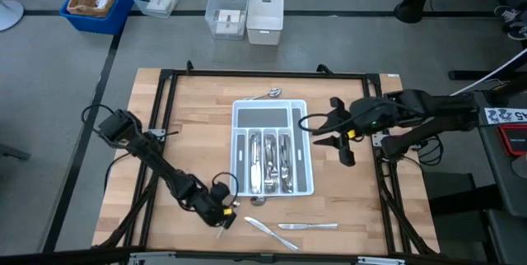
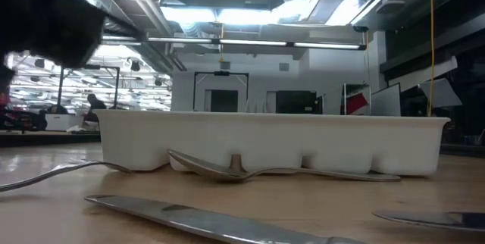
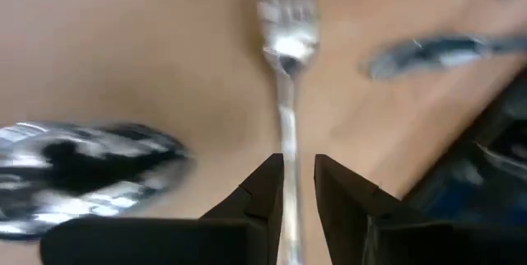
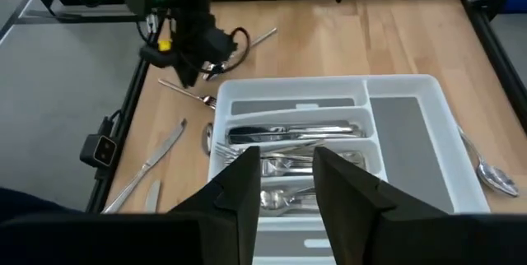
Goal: Sort silverware
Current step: Put the silver fork into the white cutlery tray
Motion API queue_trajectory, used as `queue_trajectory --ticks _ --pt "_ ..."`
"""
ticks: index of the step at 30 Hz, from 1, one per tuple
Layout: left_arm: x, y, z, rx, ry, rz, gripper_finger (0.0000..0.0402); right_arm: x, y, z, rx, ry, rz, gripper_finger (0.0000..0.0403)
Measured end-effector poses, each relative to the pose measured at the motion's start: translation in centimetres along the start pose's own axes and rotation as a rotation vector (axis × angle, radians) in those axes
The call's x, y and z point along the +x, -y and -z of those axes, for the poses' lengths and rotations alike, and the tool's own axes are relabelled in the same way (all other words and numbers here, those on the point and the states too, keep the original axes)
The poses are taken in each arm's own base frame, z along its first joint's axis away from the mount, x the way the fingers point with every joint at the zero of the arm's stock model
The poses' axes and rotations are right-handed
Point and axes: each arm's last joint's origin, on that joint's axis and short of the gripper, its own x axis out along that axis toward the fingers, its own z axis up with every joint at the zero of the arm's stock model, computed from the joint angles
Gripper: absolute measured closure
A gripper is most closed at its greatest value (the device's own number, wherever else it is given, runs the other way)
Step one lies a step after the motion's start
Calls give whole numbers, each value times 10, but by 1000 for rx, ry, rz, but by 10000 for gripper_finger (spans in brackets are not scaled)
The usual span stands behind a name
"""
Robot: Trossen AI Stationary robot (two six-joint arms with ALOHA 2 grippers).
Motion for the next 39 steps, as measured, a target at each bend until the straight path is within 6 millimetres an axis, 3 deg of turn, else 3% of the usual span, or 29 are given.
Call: queue_trajectory --ticks 9,17,29,39 --pt "2 1 -20 59 40 -14 341 4 0 0 -1 -12 3 288" --pt "2 5 -22 138 41 32 340 4 0 0 -2 -12 2 288" --pt "2 7 -22 218 44 50 245 4 0 0 -3 -15 -7 288" --pt "20 0 -18 150 38 4 253 4 0 0 -10 -21 -7 288"
